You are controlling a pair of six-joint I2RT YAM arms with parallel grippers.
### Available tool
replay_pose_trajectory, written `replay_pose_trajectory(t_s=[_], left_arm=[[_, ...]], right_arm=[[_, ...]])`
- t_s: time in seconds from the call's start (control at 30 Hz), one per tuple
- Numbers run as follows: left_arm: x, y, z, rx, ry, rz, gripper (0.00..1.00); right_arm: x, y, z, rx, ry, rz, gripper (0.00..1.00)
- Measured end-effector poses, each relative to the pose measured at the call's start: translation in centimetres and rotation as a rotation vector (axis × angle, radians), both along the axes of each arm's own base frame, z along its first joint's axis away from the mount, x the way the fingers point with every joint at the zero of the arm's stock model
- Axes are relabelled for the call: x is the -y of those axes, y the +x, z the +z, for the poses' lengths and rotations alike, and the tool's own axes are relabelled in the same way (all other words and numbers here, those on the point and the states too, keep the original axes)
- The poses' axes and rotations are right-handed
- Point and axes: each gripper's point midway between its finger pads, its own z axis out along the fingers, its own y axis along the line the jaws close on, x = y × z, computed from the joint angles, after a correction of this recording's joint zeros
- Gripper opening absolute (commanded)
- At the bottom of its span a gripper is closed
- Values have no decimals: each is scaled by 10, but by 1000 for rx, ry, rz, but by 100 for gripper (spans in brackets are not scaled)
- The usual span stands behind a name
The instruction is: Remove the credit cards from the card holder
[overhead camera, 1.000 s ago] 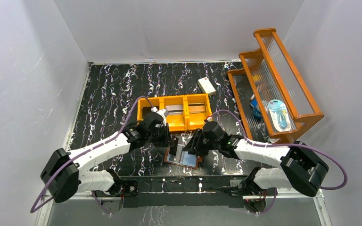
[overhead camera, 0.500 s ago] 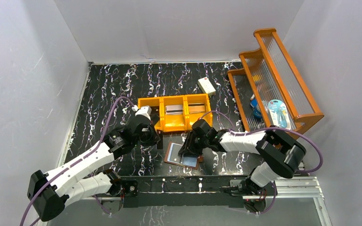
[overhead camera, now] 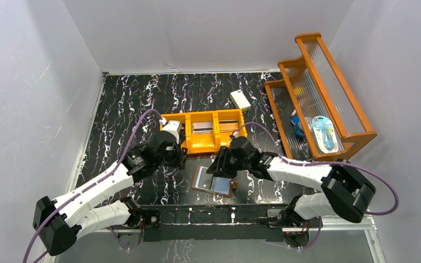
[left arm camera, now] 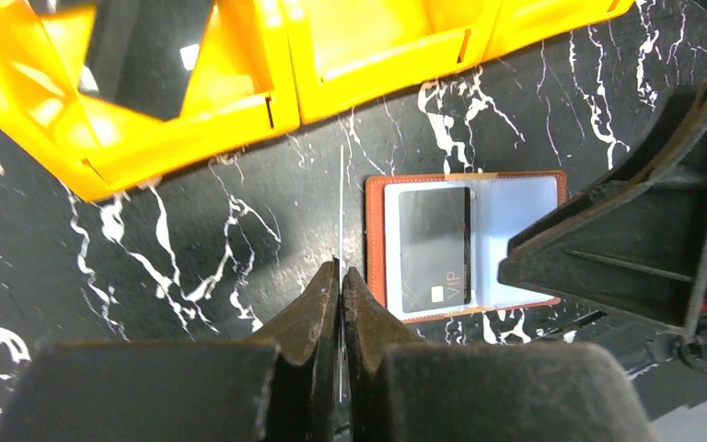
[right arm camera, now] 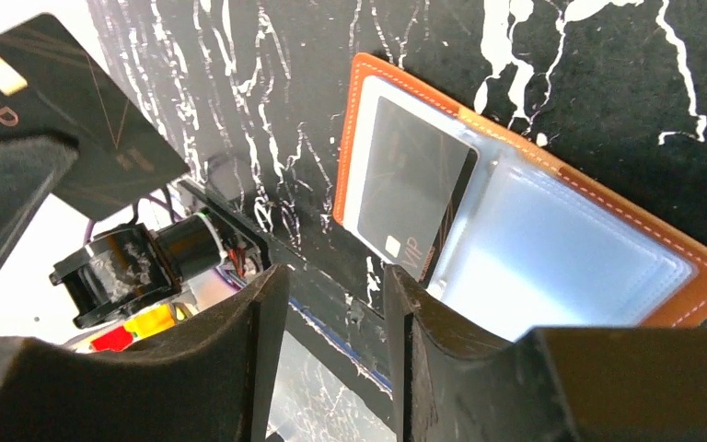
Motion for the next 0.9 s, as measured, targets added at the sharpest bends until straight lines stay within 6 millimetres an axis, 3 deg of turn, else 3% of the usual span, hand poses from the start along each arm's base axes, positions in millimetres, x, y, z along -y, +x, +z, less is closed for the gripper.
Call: replay_pose_trajectory(t_s=[0.2, 0.47, 0.7, 0.9], left_arm=[[-1, 17, 25, 145, 90, -116, 0], [-1, 29, 46, 340, 277, -401, 0], [-9, 39, 33, 402, 498, -622, 0], [-30, 63, 22, 412, 714, -709, 0]], right_arm=[[13, -3, 14, 60, 40, -24, 52], [30, -6, 5, 60, 25, -85, 53], [32, -5, 2, 47, 19, -111, 53], [32, -5, 1, 32, 22, -124, 53]])
